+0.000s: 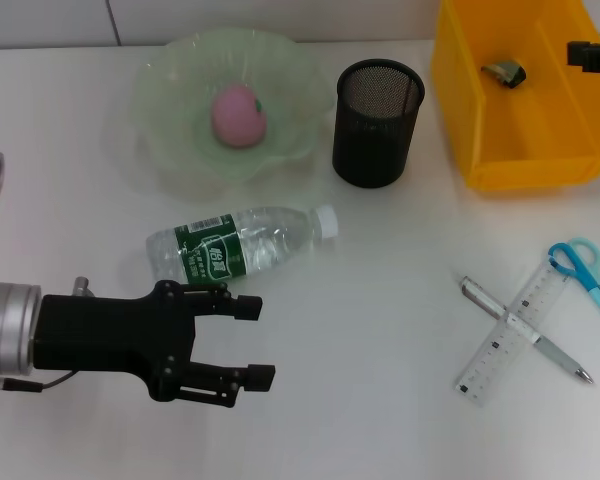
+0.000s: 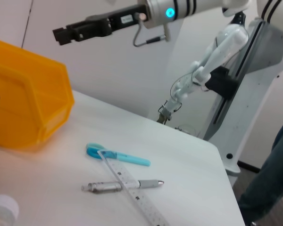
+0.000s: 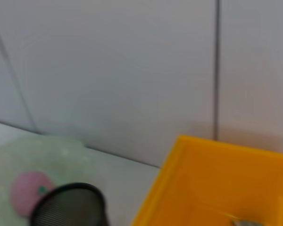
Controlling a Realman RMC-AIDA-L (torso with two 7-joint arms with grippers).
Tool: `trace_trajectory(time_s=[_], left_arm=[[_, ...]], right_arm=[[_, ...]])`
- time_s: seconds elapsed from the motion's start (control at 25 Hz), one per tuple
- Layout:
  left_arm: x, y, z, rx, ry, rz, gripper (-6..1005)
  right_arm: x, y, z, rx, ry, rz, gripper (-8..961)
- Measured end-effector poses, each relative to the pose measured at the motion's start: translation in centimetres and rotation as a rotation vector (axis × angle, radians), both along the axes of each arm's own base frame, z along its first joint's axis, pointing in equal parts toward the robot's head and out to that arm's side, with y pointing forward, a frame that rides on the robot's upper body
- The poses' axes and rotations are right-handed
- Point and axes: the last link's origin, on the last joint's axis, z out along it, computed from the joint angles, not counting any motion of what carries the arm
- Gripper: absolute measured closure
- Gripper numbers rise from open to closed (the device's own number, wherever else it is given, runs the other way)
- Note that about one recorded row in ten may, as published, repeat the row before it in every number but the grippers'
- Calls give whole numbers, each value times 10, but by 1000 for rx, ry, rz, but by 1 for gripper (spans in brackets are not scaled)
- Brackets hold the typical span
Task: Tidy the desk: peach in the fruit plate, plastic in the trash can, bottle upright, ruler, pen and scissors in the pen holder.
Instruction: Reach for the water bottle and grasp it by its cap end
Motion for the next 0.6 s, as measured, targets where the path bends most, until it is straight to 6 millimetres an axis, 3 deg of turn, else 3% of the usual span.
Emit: trace_trajectory(time_s=[0.16,0.32,0.4,0.44,0.6], left_arm=[[1,3,10,9,-24,15,200],[7,14,25,34,-3,41,202],[14,22,33,46,20,44,203],[20,28,39,54,36,39,204],[45,47,49,69,105,-7,205]], right_arm=[[-1,-23,7,-61,130,90,312],[8,-55,4,-159,245,235,285],[18,-83,-9,-248,306,369,285],[18,-83,-9,-248,306,369,285],[43,-117,-37,-332,387,477,285]])
